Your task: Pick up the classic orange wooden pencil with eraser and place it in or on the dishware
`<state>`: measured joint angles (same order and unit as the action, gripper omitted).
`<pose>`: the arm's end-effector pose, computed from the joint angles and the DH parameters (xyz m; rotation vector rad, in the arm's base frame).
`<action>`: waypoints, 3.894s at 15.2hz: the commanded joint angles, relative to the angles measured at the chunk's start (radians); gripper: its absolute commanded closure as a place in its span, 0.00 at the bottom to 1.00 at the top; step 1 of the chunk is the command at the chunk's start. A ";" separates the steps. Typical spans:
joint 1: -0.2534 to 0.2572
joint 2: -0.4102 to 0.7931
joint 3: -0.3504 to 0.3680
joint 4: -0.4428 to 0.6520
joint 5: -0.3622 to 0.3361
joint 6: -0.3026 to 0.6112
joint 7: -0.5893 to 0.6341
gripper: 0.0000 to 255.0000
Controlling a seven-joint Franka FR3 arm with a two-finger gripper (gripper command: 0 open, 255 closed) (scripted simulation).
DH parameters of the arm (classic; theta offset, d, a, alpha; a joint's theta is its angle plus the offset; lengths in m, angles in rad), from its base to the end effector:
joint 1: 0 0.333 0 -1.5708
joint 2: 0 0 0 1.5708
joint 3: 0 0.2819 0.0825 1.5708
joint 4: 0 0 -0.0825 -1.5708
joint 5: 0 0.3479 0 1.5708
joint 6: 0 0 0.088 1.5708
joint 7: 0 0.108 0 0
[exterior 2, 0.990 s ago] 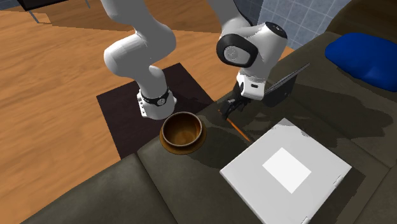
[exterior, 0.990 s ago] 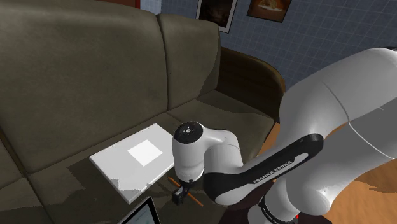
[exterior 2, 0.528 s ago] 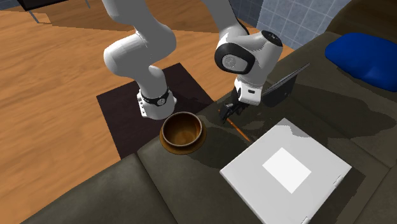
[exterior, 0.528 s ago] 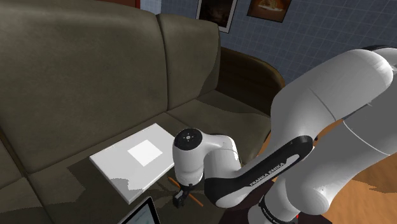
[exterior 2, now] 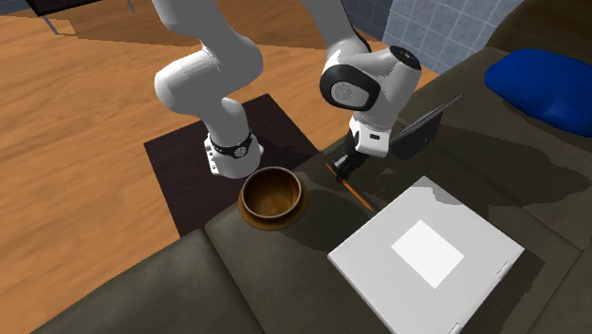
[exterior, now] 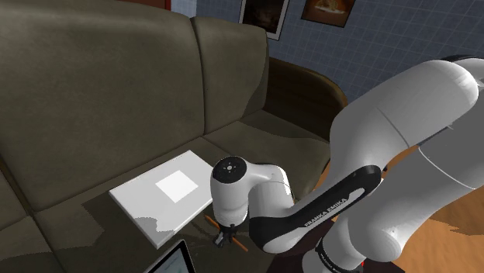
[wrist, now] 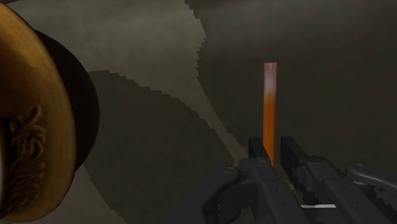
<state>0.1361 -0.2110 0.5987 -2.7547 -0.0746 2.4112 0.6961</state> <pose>0.2732 0.2285 0.2539 2.9037 0.1135 -0.0349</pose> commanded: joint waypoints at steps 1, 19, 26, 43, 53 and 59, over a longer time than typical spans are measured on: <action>0.000 0.000 0.000 0.000 0.000 0.000 0.000 1.00; 0.059 -0.178 -0.058 0.048 0.104 -0.206 -0.107 1.00; 0.077 -0.255 -0.088 0.093 0.125 -0.322 -0.144 1.00; 0.090 -0.425 -0.182 0.165 0.126 -0.555 -0.241 1.00; 0.039 -0.747 -0.413 -0.035 0.002 -0.652 -0.481 1.00; -0.007 -0.840 -0.503 -0.116 -0.075 -0.647 -0.567 1.00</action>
<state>0.1303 -1.0471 0.0991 -2.8579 -0.1465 1.7538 0.1310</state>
